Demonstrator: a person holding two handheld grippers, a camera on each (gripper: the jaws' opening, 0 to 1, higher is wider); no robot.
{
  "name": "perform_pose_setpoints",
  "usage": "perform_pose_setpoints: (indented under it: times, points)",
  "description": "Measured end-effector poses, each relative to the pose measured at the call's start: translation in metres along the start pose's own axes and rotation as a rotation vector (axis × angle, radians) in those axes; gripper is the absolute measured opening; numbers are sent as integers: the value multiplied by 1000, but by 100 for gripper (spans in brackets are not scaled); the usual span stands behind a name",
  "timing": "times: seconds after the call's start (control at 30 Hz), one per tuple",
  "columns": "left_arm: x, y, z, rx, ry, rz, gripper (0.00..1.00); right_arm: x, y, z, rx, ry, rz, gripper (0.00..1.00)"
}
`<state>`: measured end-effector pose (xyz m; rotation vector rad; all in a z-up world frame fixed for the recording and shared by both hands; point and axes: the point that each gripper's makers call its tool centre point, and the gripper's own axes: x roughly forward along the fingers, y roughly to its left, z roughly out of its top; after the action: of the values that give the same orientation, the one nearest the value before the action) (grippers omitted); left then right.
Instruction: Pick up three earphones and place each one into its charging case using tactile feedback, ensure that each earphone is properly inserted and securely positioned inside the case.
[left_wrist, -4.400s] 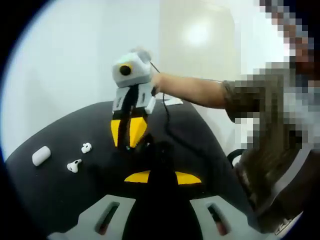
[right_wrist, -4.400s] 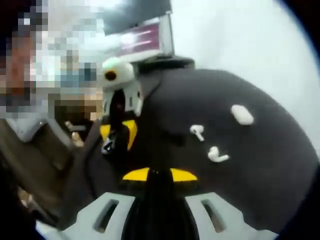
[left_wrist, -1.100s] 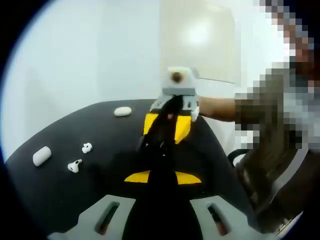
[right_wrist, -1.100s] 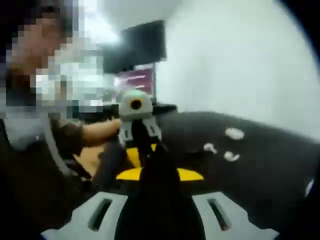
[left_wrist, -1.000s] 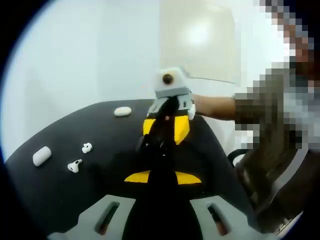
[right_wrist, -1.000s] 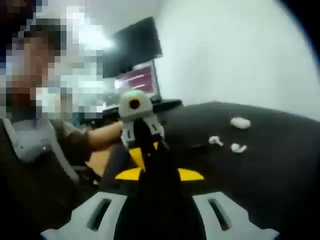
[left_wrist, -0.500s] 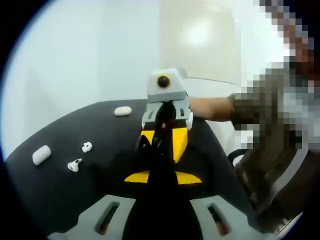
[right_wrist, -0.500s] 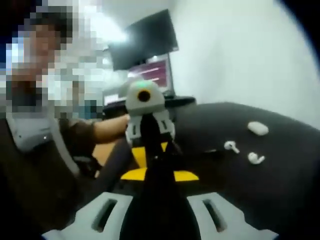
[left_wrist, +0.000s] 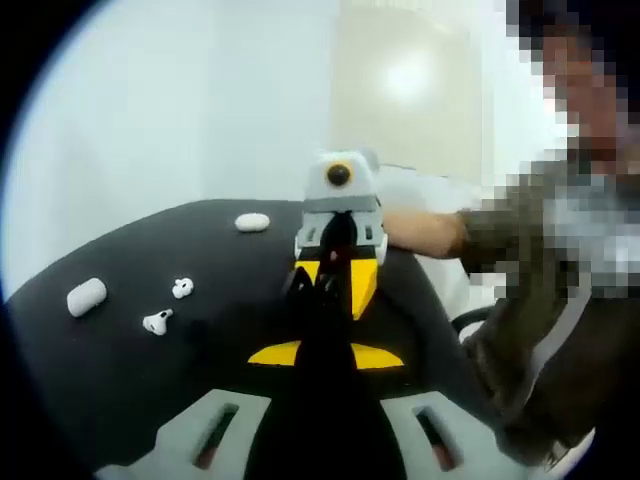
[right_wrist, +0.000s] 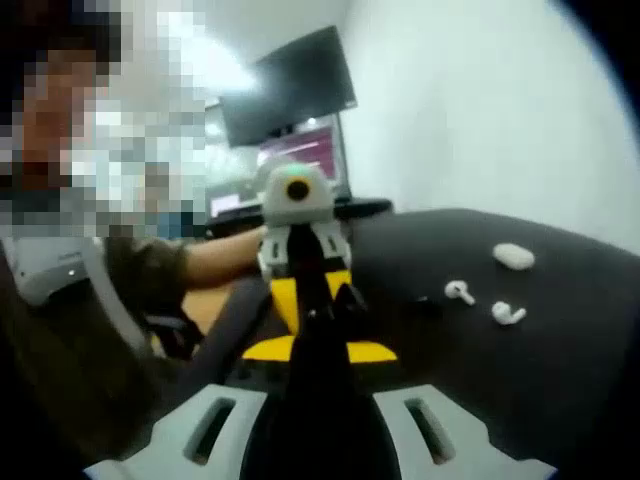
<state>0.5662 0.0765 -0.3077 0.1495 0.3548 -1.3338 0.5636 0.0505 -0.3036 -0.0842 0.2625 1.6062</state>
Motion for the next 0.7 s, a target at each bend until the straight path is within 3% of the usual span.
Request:
perform_pose_setpoints:
  times: [0.13,0.27,0.33,0.43,0.57,0.6,0.7]
  points:
    - [-29,24,12,-30,-14,128,14,2,-1,-1,-1,3,2,18]
    - [-43,72,33,-91,-42,372,14,3,-2,-1,6,4,0,18]
    - [-41,87,37,-99,-2,462,14,5,-2,-1,2,5,-1,18]
    - [-24,98,36,-89,83,519,14,6,-3,-2,-5,7,-5,18]
    - [-2,99,10,-50,290,533,13,8,-3,-2,-8,8,-8,18]
    - [-1,100,6,-34,319,534,12,9,-3,-1,-10,8,-9,18]
    - [10,98,3,-47,319,526,12,9,-3,-1,-15,8,-11,18]
